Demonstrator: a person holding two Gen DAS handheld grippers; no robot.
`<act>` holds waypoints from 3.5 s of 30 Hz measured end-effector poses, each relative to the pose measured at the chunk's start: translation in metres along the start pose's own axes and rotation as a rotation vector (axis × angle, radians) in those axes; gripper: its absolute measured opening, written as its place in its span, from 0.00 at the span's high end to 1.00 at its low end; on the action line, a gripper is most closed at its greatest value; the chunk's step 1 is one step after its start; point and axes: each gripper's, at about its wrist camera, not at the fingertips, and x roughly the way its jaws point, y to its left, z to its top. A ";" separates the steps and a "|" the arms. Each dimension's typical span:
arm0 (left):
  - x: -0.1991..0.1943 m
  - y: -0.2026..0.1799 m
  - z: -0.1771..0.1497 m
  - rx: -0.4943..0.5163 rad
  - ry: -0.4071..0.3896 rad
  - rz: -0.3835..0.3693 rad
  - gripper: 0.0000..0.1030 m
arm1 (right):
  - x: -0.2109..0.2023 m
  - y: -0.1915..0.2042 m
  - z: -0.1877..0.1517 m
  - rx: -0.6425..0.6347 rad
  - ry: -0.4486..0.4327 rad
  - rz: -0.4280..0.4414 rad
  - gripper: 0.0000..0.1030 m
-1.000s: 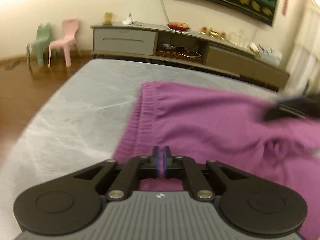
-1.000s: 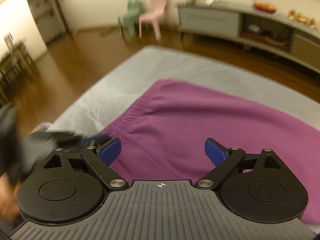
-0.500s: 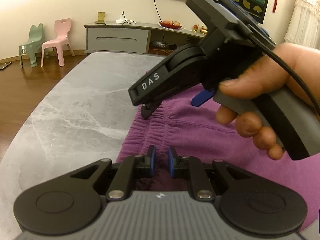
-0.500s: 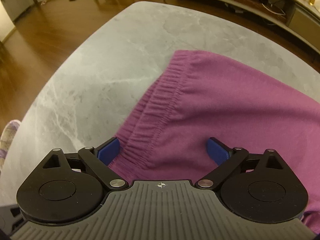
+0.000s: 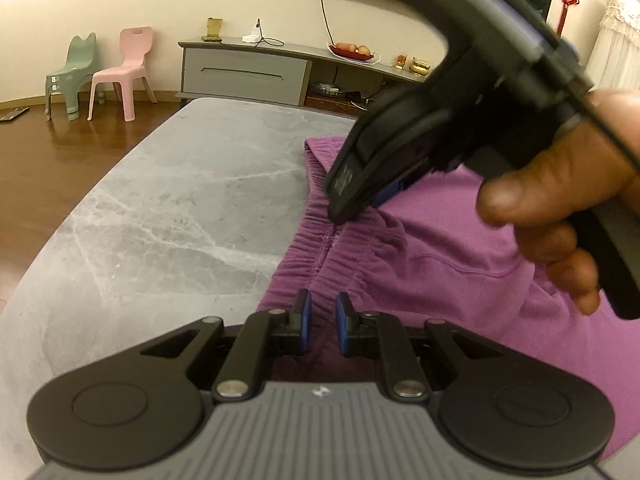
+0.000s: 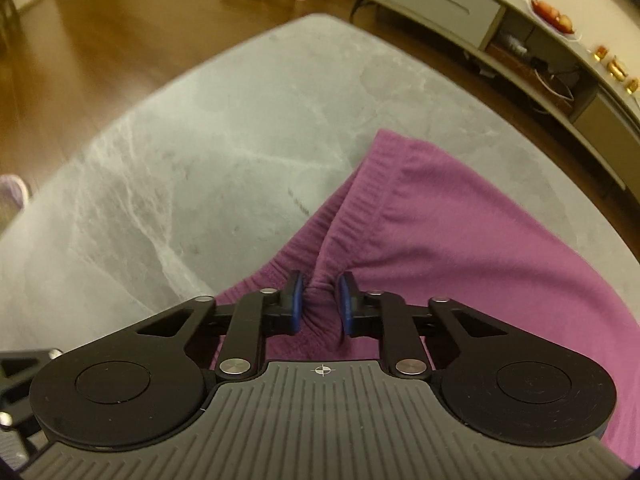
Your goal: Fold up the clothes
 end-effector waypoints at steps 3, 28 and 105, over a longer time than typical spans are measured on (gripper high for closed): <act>-0.004 0.002 0.002 -0.010 -0.013 -0.001 0.86 | -0.012 -0.003 0.005 0.009 -0.047 0.011 1.00; -0.012 -0.048 0.012 0.069 0.009 -0.027 0.88 | -0.075 -0.118 -0.106 0.377 -0.261 0.228 0.85; 0.051 -0.127 0.062 -0.161 0.114 0.056 0.54 | -0.200 -0.453 -0.470 0.120 -0.191 -0.328 0.91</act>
